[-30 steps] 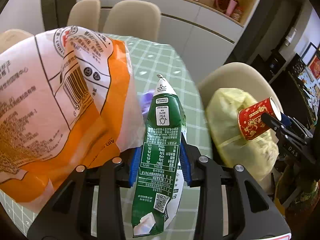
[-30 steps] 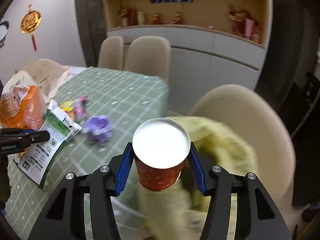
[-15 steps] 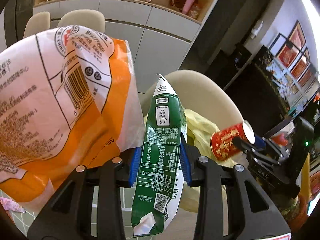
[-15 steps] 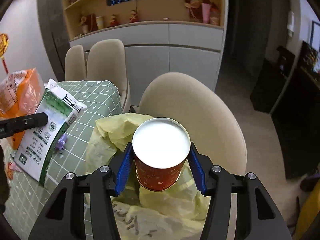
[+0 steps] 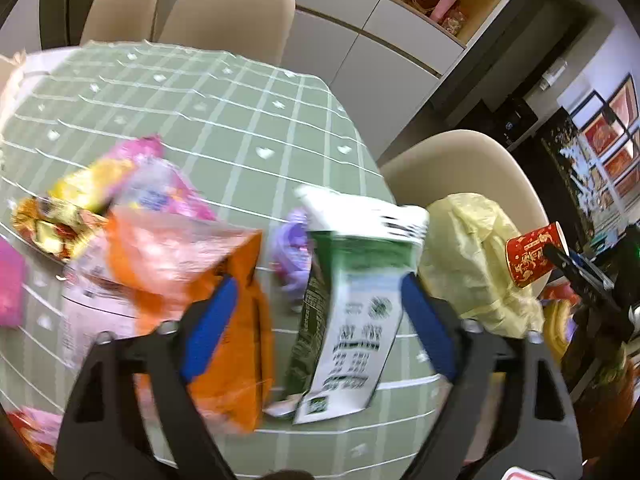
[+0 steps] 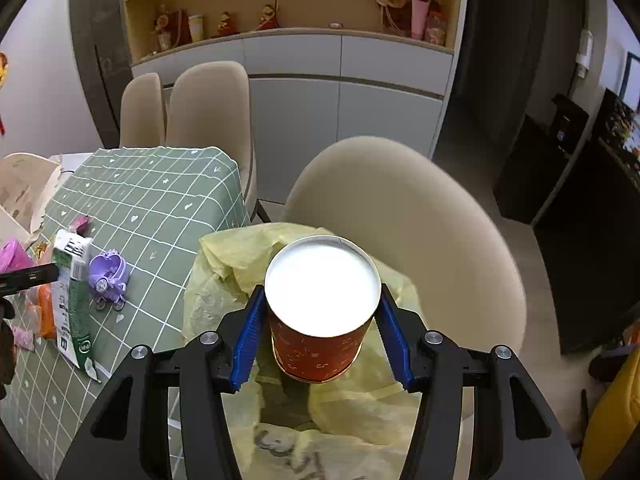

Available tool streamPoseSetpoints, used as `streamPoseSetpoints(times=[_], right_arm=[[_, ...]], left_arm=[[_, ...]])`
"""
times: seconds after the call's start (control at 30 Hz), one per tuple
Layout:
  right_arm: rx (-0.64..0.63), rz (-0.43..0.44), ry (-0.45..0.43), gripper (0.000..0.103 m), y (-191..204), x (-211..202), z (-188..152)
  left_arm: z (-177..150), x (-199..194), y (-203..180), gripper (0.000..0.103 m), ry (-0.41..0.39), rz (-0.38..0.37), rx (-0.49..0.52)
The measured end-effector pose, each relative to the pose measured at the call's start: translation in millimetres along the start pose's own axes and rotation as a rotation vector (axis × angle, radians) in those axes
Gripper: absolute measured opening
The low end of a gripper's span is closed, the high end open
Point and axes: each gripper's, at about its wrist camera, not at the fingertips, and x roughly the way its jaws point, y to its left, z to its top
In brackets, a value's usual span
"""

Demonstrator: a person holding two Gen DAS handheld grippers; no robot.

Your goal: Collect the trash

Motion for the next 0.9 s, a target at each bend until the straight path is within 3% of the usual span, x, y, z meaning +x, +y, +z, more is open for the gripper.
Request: streamPoseSetpoints(times=[0.13, 0.3, 0.4, 0.53, 0.7, 0.77, 0.8, 0.9], right_arm=[[-0.042, -0.004, 0.019, 0.051, 19.2, 5.5, -6.9], [-0.078, -0.003, 0.023, 0.051, 31.3, 7.9, -11.0], [-0.059, 0.002, 0.022, 0.051, 28.5, 8.1, -10.7], [-0.038, 0.009, 0.01, 0.051, 23.9, 4.2, -8.5], [-0.033, 0.026, -0.019, 0.051, 22.2, -13.7, -6.3], [-0.046, 0.032, -0.029, 0.051, 21.6, -21.7, -7.2], [-0.056, 0.035, -0.036, 0.051, 20.6, -26.0, -7.9], [-0.056, 0.051, -0.044, 0.051, 12.8, -34.5, -7.0]], left_arm=[[0.3, -22.1, 5.8, 0.093, -0.072, 0.093, 0.033], [-5.6, -40.7, 7.9, 0.094, -0.085, 0.059, 0.035], [-18.2, -34.2, -17.9, 0.094, -0.076, 0.009, 0.021], [-27.6, 0.1, -51.7, 0.093, -0.064, 0.085, 0.056], [-20.9, 41.4, -60.6, 0.075, -0.017, 0.192, 0.033], [-20.1, 47.7, -57.0, 0.067, 0.001, 0.203, 0.006], [-20.1, 49.1, -55.4, 0.058, 0.01, 0.205, -0.008], [-23.3, 38.5, -52.8, 0.055, 0.011, 0.171, -0.05]])
